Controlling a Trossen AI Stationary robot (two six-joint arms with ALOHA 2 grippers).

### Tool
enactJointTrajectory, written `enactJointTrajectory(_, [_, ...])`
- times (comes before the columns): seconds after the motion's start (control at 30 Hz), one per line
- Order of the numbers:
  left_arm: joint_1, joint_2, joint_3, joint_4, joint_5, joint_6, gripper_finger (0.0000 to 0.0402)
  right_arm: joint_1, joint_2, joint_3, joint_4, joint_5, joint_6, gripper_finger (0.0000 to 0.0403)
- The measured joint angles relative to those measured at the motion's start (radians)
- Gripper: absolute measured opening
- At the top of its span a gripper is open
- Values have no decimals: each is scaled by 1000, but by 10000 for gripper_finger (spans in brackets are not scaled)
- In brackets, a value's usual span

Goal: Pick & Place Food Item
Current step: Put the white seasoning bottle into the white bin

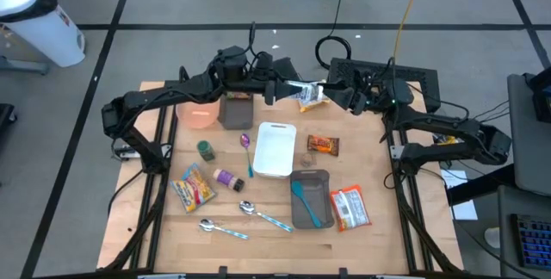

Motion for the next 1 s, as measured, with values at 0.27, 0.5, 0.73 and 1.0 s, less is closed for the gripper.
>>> enactJointTrajectory(0.27, [2,0,0,3,-27,3,208,1,1,0,-72,4,-43,263])
enactJointTrajectory(0.5, [2,0,0,4,-27,2,208,1,1,0,-70,27,-46,263])
enactJointTrajectory(0.73, [-2,13,0,8,-26,-21,208,4,28,1,-44,26,-36,263])
enactJointTrajectory(1.0, [-12,34,-1,1,-30,-21,208,4,68,38,-40,-5,-26,263])
